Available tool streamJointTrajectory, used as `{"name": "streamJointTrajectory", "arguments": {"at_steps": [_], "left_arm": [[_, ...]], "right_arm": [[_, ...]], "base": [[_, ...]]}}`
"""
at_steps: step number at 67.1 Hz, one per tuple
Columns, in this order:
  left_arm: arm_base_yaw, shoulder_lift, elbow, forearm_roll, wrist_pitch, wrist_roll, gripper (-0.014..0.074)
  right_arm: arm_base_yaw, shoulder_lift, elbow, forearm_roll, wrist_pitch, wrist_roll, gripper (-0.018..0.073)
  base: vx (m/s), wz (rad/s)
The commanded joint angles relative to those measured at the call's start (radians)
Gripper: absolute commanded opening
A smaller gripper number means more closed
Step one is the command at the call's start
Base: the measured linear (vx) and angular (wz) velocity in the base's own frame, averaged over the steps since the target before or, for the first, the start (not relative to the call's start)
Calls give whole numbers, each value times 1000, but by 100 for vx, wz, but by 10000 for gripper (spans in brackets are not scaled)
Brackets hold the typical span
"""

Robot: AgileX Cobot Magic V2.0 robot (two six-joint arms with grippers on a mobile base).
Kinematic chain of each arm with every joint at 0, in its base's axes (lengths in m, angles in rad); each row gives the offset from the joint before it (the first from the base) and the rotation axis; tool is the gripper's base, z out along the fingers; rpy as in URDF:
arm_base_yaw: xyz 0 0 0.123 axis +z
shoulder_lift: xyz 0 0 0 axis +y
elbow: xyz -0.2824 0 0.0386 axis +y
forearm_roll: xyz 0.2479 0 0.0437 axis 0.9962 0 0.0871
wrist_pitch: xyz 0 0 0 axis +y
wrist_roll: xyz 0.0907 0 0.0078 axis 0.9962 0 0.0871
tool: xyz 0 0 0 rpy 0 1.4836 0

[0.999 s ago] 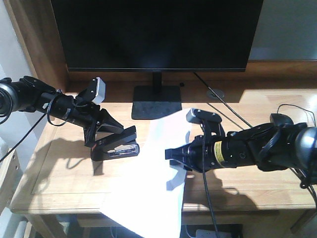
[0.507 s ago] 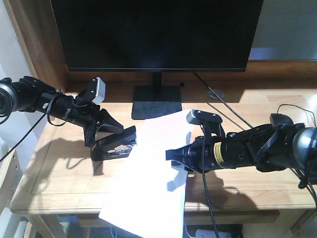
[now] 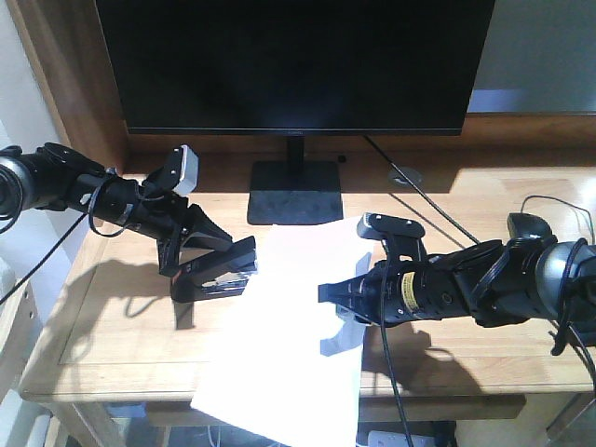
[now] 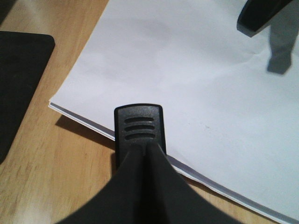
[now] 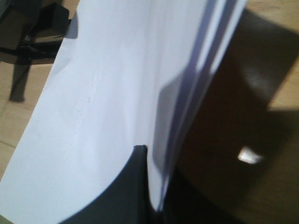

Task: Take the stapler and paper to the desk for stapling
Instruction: 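Lower the paper sheet flat onto the desk beside the stapler, then release the paper and withdraw the right gripper away from the desk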

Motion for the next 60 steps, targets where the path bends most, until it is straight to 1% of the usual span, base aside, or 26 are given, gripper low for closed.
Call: {"name": "streamJointTrajectory", "arguments": {"at_steps": [1,15,34,46,53,60], "left_arm": [[-4,-60,-22,-66,36,-10,-6],[-4,-60,-22,-66,36,-10,-6],[-4,-60,-22,-66,36,-10,-6],[-4,-60,-22,-66,36,-10,-6],[-4,-60,-22,-66,36,-10,-6],[-4,-60,-22,-66,36,-10,-6]], "right_arm": [[0,-40,-25,13,24,1,-5],[0,-40,-25,29,63,1,-5],[0,-40,-27,31,64,-13,-3],[2,-9,-82,31,-5,-55,-2],[2,30,-131,44,-52,-56,-2],[2,61,-172,48,-65,-55,-2]], "base": [[0,0],[0,0],[0,0],[0,0],[0,0],[0,0]]}}
